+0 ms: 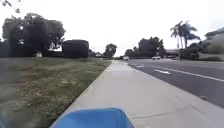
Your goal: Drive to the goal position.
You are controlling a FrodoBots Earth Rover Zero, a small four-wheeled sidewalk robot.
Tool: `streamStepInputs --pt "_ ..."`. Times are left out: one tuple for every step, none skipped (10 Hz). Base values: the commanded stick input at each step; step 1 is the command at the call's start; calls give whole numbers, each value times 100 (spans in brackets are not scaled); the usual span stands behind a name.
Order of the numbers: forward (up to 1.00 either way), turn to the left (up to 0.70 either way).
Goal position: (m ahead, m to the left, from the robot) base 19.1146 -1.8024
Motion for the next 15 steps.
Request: streamStepInputs --pt "100 0" --pt "100 0" --pt "100 0" --pt "100 0" --pt "100 0" --pt "100 0" --pt "100 0" --pt "100 0" --pt "100 0" --pt "100 0" --pt "100 0" --pt "100 0" --pt "100 0" --pt "100 0" --pt "100 0"
